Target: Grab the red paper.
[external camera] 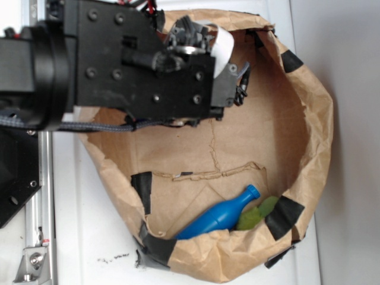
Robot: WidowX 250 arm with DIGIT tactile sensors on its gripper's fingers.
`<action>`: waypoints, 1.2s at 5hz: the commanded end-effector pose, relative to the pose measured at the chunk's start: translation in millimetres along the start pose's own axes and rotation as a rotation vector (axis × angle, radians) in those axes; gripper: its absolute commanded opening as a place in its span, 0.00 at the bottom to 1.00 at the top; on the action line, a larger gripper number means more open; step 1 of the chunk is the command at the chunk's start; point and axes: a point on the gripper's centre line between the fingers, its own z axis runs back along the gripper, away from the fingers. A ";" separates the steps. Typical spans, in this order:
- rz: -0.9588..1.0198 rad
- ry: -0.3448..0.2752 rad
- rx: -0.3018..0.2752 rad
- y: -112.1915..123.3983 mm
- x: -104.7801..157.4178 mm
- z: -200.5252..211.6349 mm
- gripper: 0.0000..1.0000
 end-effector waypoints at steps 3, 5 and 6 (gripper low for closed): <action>0.048 -0.006 -0.085 -6.0 -11.4 -49.3 1.00; 0.056 0.006 -0.061 2.0 -11.0 -57.0 0.00; 0.058 0.005 -0.056 3.6 -9.0 -57.6 0.00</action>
